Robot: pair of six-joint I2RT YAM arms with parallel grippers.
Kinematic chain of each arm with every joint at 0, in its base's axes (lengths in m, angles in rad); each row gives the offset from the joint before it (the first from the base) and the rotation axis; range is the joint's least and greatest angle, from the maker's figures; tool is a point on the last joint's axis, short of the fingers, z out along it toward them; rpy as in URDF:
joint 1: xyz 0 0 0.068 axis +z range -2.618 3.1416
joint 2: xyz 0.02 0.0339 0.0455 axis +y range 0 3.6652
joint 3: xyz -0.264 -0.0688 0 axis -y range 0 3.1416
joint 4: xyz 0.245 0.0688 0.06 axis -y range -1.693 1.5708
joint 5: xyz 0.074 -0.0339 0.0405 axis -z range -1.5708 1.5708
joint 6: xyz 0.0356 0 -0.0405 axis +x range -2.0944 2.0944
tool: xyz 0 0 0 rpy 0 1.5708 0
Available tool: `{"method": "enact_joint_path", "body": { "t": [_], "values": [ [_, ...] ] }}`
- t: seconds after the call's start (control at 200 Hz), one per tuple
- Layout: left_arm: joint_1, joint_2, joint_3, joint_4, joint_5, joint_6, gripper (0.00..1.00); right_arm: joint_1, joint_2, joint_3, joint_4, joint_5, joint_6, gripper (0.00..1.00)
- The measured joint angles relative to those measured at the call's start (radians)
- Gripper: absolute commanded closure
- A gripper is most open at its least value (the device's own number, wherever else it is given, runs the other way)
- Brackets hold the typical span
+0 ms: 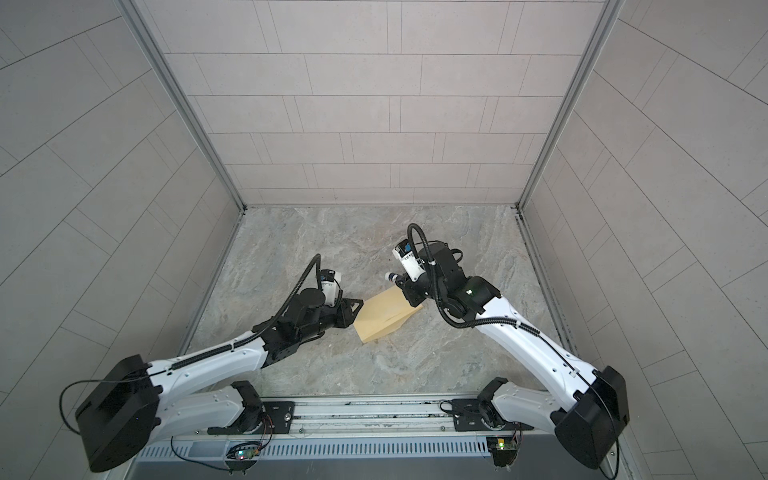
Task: Place the letter into the envelope and seal it
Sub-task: 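Lift the glue stick off the envelope with the right gripper while the left releases it, then raise the glue stick with the right gripper while the left gripper reaches toward it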
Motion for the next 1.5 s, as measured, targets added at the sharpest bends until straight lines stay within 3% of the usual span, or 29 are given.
{"method": "enact_joint_path", "body": {
  "t": [0.205, 0.3, 0.55, 0.826, 1.121, 1.501],
  "values": [
    [0.000, -0.198, -0.072, 0.116, -0.025, -0.030, 0.17, 0.000, -0.159, -0.216, 0.350, -0.021, 0.070, 1.00],
    [0.000, -0.246, -0.118, 0.199, -0.030, -0.056, 0.12, 0.000, -0.188, -0.301, 0.525, -0.026, 0.120, 1.00],
    [0.000, -0.251, -0.142, 0.434, -0.010, -0.147, 0.09, 0.001, -0.158, -0.484, 0.947, -0.037, 0.260, 1.00],
    [0.000, -0.092, -0.142, 0.729, 0.051, -0.239, 0.12, 0.033, -0.058, -0.561, 1.326, -0.032, 0.402, 1.00],
    [0.000, 0.045, -0.134, 0.923, 0.085, -0.275, 0.15, 0.106, -0.010, -0.563, 1.477, 0.000, 0.456, 1.00],
    [0.000, 0.076, -0.077, 0.981, 0.084, -0.277, 0.19, 0.184, 0.087, -0.563, 1.590, 0.037, 0.460, 1.00]
  ]
}}
